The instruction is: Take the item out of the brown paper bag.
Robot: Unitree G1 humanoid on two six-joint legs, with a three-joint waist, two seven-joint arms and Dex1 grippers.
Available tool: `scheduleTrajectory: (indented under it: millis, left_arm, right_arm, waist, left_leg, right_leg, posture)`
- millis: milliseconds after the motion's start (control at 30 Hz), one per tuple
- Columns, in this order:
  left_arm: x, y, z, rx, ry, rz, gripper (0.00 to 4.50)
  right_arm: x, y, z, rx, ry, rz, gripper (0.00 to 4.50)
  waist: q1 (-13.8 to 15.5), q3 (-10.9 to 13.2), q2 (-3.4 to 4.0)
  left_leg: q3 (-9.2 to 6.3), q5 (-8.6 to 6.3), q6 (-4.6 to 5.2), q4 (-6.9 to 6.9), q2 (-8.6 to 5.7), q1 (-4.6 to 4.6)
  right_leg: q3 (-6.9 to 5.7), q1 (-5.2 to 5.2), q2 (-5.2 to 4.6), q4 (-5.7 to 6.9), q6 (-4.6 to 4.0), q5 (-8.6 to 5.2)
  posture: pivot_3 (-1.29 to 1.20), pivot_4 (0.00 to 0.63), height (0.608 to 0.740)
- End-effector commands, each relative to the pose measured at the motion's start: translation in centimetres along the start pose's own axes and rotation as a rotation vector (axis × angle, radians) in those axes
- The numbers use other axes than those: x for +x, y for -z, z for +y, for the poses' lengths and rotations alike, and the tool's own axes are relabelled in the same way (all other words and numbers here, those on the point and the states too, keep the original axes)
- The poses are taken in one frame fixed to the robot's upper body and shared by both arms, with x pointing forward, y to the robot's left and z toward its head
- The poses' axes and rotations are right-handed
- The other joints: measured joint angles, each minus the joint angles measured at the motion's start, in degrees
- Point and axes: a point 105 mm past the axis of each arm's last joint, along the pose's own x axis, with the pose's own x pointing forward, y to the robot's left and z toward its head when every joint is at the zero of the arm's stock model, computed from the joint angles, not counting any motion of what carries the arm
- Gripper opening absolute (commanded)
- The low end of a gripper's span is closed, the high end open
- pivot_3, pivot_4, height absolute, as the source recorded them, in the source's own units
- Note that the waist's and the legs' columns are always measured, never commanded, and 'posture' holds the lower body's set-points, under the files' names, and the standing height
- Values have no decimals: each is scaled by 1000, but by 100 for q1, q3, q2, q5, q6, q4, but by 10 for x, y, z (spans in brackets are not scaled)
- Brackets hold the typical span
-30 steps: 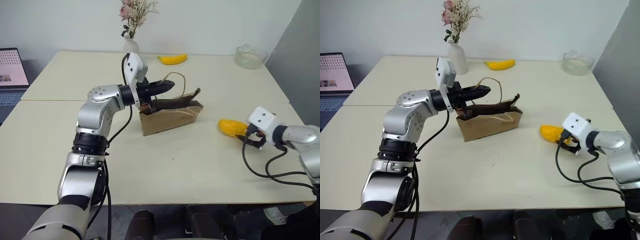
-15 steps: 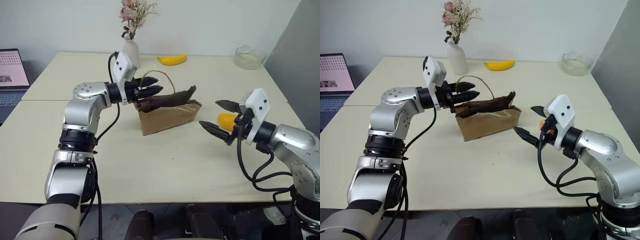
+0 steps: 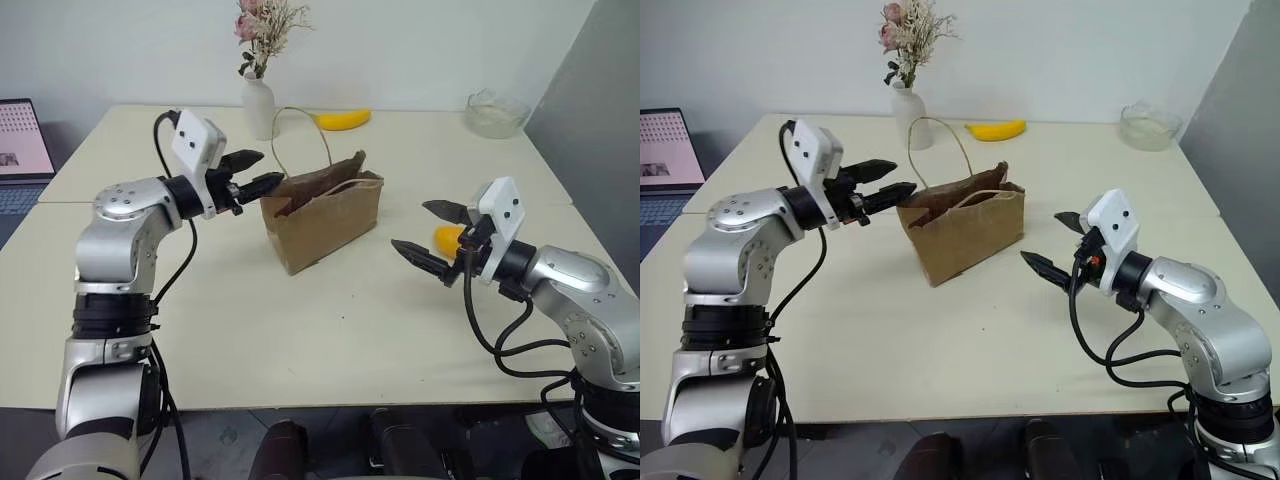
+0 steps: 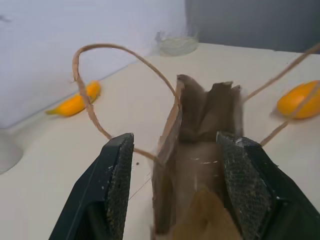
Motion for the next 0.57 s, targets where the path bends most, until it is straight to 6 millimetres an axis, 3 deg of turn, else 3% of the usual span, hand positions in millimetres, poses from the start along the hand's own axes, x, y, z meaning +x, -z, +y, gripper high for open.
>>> scheduleTrajectory:
  millis: [33, 200, 400, 567]
  left_arm:
    - [-21, -2, 7, 20, -137, -15, 2761]
    - [-45, 15, 6, 39, -293, -1, 2761]
    - [-54, 22, -10, 27, -344, -24, 2761]
    - [-61, 26, -21, 73, -403, -65, 2761]
  right_arm:
    - [1, -9, 4, -23, 1, -62, 4500]
    - [3, -4, 10, -10, 12, -82, 4500]
    - [6, -4, 12, 6, 48, -138, 4500]
    - [3, 9, 8, 5, 104, -155, 4500]
  waist:
    - [-1, 0, 0]
    - [8, 0, -1]
    - [17, -2, -4]
    - [20, -4, -6]
  left_leg:
    - [0, 0, 0, 0, 1, 1]
    - [-4, 0, 0, 0, 4, 0]
    - [0, 0, 0, 2, -1, 2]
    - [-2, 0, -1, 0, 2, 3]
  right_leg:
    - [0, 0, -1, 0, 0, 0]
    - [-3, -1, -1, 3, -1, 0]
    - [-1, 4, -8, 1, 0, 0]
    - [-3, 4, -8, 0, -1, 0]
  posture:
    - [0, 150, 740]
    - [0, 150, 740]
    - [0, 150, 740]
    - [0, 150, 740]
